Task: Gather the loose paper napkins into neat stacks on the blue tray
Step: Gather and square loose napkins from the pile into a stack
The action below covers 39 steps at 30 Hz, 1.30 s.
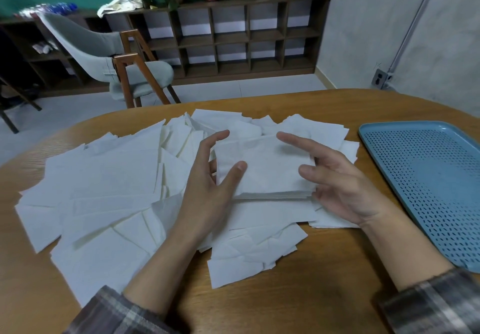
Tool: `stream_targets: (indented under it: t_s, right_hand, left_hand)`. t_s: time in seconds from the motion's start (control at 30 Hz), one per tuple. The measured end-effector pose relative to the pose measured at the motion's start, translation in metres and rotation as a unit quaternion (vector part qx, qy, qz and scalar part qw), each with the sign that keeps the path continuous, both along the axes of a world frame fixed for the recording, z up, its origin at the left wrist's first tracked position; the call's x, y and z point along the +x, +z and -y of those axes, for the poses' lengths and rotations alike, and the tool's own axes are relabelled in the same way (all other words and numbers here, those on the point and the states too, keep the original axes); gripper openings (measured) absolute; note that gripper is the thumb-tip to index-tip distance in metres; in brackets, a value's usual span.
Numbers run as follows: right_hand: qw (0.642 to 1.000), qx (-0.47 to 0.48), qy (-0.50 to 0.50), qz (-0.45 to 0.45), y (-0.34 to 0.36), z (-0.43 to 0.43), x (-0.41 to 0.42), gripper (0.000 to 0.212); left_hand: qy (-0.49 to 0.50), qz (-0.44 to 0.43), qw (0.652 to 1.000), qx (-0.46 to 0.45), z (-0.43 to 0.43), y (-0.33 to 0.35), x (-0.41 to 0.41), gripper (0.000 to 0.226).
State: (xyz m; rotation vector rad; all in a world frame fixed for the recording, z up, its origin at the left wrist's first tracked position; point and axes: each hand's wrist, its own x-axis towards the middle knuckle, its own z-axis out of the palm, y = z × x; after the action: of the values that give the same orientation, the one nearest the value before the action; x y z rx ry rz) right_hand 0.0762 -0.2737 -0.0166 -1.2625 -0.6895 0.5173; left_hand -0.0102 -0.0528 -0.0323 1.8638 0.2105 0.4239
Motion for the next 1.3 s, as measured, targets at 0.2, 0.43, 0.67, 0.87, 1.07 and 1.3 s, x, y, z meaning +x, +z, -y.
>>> stream_targets:
  t_s: [0.2, 0.43, 0.67, 0.87, 1.07, 1.3]
  right_hand:
    - [0.998, -0.012, 0.014, -0.054, -0.001, -0.002, 0.001, 0.031]
    - [0.967, -0.147, -0.164, 0.126, -0.007, -0.004, 0.006, 0.038]
    - [0.949, -0.145, -0.238, 0.149, -0.012, -0.004, 0.013, 0.038]
    - [0.947, -0.157, -0.230, 0.158, -0.013, -0.004, 0.012, 0.037]
    - [0.959, -0.132, -0.196, 0.154, -0.011, -0.005, 0.012, 0.031]
    - [0.964, -0.151, -0.107, 0.190, -0.010, -0.008, 0.000, 0.029]
  left_hand:
    - [-0.021, 0.031, 0.999, -0.011, 0.002, 0.002, -0.001, 0.050]
    - [-0.094, 0.034, 0.995, 0.012, 0.008, -0.003, -0.002, 0.078]
    - [-0.215, 0.013, 0.937, 0.275, 0.005, -0.010, -0.001, 0.053]
    - [-0.232, 0.006, 0.923, 0.308, 0.005, -0.014, -0.001, 0.030]
    - [-0.158, 0.053, 0.962, 0.216, 0.003, -0.007, -0.004, 0.010]
    - [-0.077, 0.165, 0.964, 0.193, 0.004, 0.002, -0.003, 0.012]
